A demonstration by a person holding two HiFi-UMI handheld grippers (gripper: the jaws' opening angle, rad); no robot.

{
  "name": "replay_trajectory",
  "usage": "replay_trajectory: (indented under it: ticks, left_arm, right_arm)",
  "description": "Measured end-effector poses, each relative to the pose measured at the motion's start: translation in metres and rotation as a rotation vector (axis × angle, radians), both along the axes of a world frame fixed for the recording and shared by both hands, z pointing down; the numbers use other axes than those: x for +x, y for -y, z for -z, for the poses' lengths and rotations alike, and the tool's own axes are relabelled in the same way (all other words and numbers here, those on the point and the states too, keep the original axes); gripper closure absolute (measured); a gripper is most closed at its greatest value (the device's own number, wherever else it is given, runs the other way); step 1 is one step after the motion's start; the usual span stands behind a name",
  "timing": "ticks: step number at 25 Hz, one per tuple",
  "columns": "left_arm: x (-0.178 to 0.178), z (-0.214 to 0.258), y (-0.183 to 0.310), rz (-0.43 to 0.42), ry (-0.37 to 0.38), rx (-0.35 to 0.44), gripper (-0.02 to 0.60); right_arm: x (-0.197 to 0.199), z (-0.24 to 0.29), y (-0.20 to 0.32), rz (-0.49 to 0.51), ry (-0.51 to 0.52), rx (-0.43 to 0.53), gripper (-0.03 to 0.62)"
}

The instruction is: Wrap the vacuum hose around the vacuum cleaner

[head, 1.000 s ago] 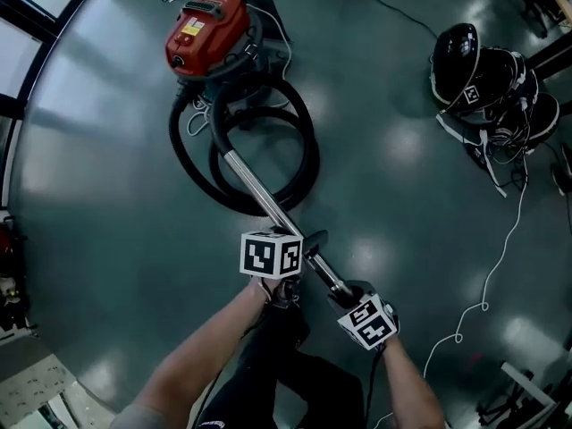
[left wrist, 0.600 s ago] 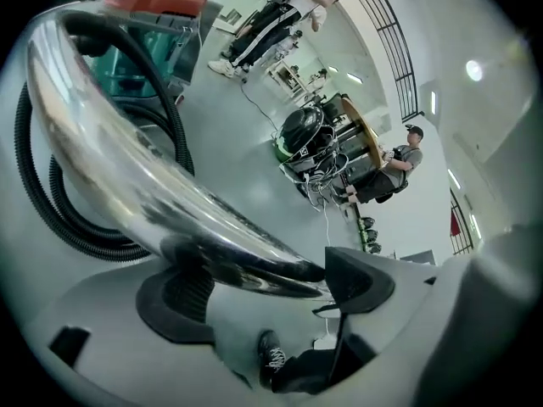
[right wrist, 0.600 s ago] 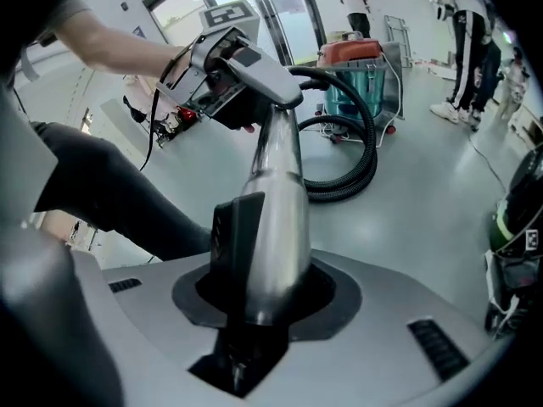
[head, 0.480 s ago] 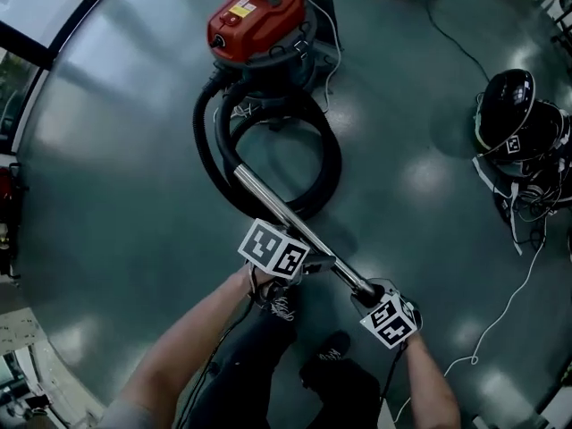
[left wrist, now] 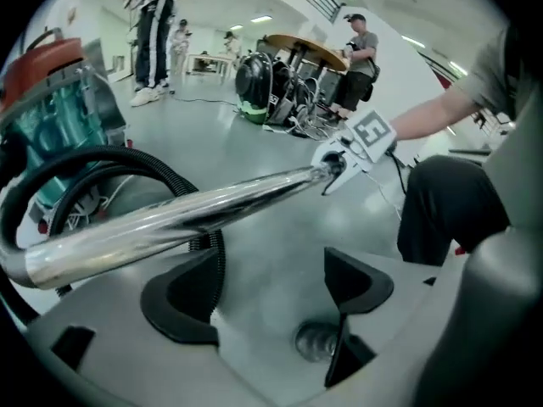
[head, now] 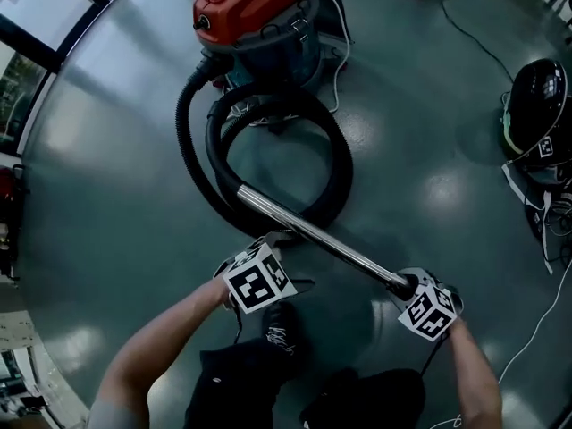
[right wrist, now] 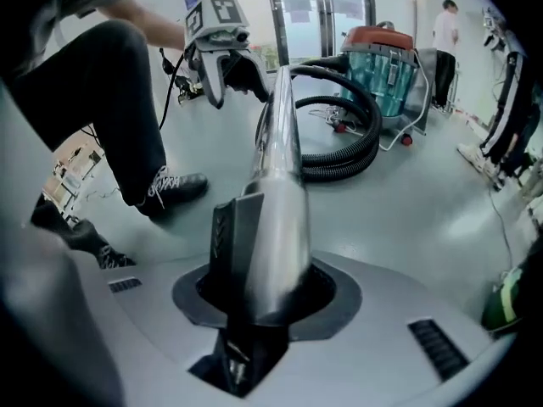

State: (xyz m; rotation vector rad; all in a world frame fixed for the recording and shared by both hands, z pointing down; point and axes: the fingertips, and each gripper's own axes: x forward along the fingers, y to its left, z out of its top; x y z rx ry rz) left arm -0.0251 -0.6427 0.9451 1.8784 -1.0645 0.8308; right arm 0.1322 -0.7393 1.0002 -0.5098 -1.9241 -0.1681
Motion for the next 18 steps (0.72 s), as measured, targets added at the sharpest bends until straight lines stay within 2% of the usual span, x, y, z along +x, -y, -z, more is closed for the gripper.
replay_trajectory:
  ticks: [2,4,10,12,18]
  left_arm:
    - [0.001,-0.006,-0.013,-0.080,0.040,0.036,0.183]
    - [-0.005,-0.012,-0.014,-0.132,0.111,0.088,0.184]
    - [-0.030,-0.038,0.023,-0.184,0.307,0.187,0.184]
    - [-0.033,-0.053,0.033,-0.208,0.336,0.181,0.184]
    - [-0.036,-0.101,0.043,-0.295,0.349,0.074,0.184]
  right_arm:
    - [0.001,-0.019,0.012,0.032,0.004,0.028,0.454]
    - [0.002,-0.034,0.023,0.057,0.010,0.057,0.454]
    - [-0.007,-0.068,0.046,0.110,0.016,0.126,0.454]
    - [-0.010,-0.079,0.049,0.136,0.016,0.146,0.454]
    - [-0.028,-0.102,0.050,0.220,0.003,0.172,0.454]
